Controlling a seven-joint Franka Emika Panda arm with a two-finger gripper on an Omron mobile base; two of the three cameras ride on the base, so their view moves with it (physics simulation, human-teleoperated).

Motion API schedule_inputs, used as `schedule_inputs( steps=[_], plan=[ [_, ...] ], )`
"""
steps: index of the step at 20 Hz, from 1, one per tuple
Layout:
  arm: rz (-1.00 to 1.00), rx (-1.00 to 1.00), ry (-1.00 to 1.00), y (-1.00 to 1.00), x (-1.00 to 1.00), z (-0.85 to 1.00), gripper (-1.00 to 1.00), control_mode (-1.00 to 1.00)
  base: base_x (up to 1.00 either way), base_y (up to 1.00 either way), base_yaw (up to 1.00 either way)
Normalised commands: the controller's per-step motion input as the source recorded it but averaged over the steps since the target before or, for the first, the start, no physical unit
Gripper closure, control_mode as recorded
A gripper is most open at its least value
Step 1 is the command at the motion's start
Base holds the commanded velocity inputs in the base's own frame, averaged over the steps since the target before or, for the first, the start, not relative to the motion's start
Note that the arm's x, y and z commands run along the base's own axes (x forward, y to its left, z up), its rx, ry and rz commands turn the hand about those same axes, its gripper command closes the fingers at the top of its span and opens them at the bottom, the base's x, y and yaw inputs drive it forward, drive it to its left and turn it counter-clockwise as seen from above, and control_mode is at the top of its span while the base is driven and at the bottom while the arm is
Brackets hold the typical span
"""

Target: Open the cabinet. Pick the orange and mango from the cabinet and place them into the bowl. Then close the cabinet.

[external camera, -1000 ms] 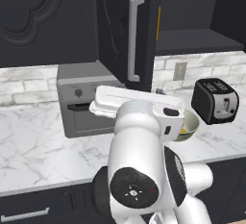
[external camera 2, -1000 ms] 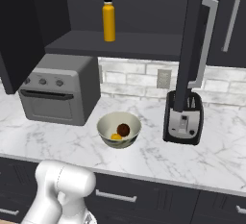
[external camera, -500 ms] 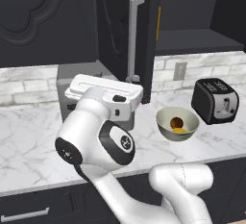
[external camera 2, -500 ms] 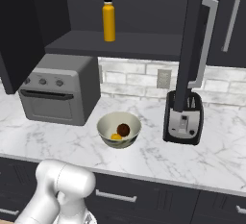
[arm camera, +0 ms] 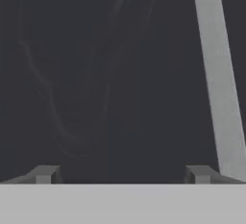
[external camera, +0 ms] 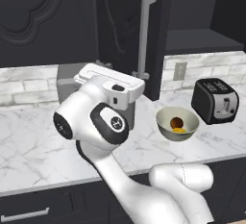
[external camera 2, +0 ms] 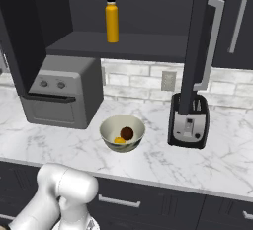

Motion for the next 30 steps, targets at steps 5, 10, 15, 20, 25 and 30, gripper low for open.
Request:
schedule_inputs(
  steps=[5,10,15,20,25,30],
  plan=[
    [0.02,0.16,0.00,-0.98,0.66,-0.34,-1.00,-1.00,0.00,0.00,0.00],
    [0.07,0.17,-0.02,-1.00,0.75,-0.44,-1.00,-1.00,0.00,0.00,0.00],
    [0.08,0.12,0.00,-0.80,0.97,-0.31,-1.00,-1.00,0.00,0.00,0.00],
    [0.04,0.09,0.01,-0.53,1.00,-0.20,-1.00,-1.00,0.00,0.00,0.00],
    [0.01,0.06,0.02,-0.37,0.99,-0.17,-1.00,-1.00,0.00,0.00,0.00],
    [0.04,0.01,0.00,-0.33,0.87,-0.31,-1.00,-1.00,0.00,0.00,0.00]
  ],
)
